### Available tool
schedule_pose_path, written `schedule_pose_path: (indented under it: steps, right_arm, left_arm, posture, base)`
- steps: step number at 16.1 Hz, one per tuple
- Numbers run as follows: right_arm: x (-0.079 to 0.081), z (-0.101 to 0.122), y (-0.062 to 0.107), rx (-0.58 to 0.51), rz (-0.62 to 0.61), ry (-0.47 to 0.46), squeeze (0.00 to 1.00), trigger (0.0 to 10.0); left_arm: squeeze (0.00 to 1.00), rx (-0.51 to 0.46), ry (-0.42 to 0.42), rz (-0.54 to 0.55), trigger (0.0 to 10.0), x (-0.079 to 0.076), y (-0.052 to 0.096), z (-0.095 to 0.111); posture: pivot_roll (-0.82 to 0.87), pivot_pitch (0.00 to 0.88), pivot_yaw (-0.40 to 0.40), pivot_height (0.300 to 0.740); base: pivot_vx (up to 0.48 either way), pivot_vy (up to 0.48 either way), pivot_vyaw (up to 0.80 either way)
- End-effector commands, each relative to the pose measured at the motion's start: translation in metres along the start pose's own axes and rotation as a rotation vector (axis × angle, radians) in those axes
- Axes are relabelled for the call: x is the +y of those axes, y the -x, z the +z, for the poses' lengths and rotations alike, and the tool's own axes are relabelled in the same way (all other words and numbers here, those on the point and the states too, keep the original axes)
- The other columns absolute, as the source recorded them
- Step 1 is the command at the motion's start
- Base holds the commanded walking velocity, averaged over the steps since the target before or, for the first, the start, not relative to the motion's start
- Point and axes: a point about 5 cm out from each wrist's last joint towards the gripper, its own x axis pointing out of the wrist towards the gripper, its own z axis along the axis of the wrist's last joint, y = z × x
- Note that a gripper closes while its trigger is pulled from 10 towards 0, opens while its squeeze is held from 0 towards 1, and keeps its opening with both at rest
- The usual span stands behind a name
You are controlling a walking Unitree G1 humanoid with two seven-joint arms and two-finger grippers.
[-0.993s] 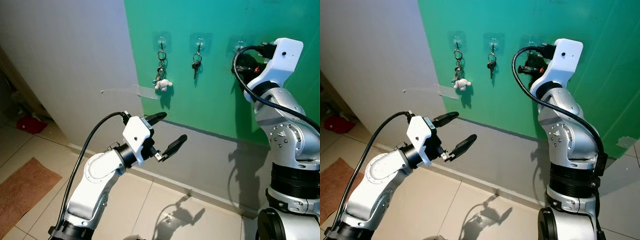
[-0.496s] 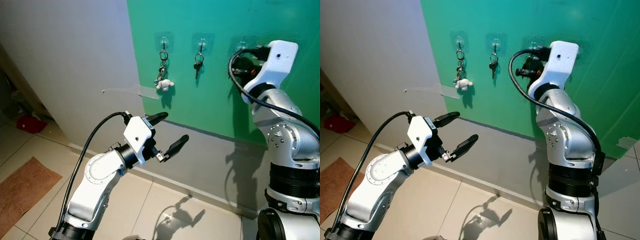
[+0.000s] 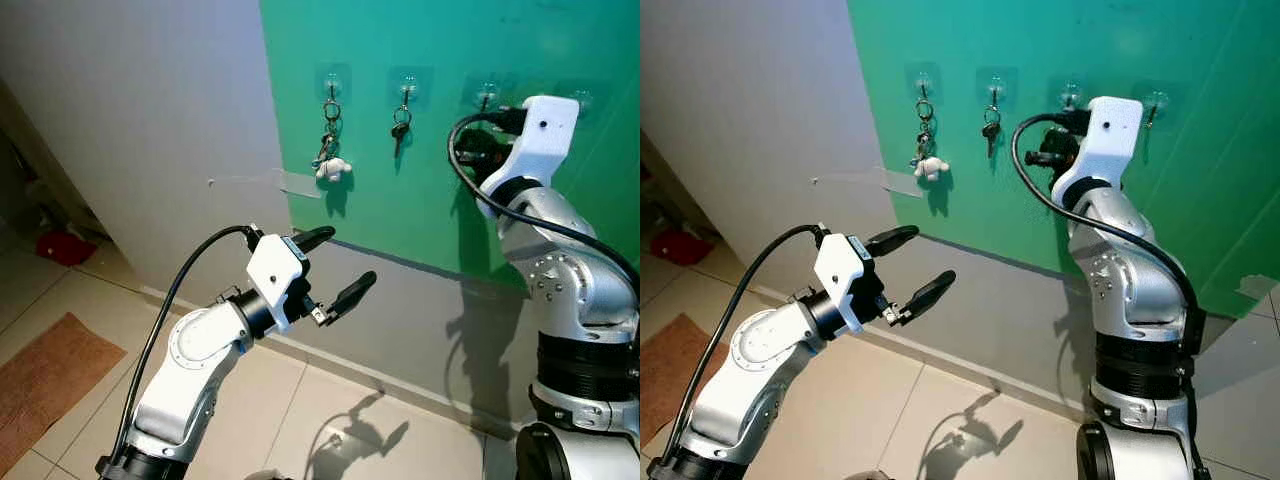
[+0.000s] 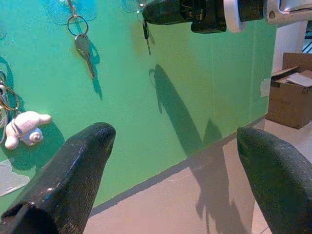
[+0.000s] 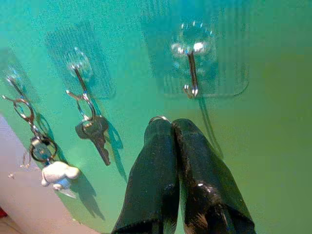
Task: Hang keys on a hook
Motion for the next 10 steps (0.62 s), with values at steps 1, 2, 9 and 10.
schedule_pose_path:
  steps: [1, 2, 9, 10]
  right_arm:
    - [0.004, 0.013, 0.002, -0.064, 0.030, -0.013, 0.00, 10.0]
    - [0.003, 0.015, 0.002, -0.079, 0.017, -0.015, 0.00, 10.0]
    - [-0.008, 0.024, -0.004, -0.136, -0.064, -0.016, 0.00, 10.0]
    - [-0.009, 0.022, -0.007, -0.129, -0.068, -0.013, 0.00, 10.0]
  left_arm:
    - [0.00, 0.002, -0.009, -0.012, 10.0, 0.002, -0.001, 0.002]
    - [0.00, 0.001, -0.010, -0.014, 10.0, 0.002, -0.002, 0.003]
    - [0.00, -0.002, -0.013, -0.016, 10.0, 0.002, -0.001, 0.005]
    - [0.00, 0.000, -0.013, -0.014, 10.0, 0.004, -0.001, 0.004]
  posture:
    - [0.00, 0.000, 0.051, 0.740]
    - [0.00, 0.000, 0.052, 0.740]
    - [0.00, 0.000, 0.050, 0.740]
    - [0.00, 0.000, 0.050, 0.740]
  base:
    - [0.000, 0.000, 0.00]
    - [0.000, 0.000, 0.00]
    - [0.000, 0.000, 0.00]
    - [0.000, 0.000, 0.00]
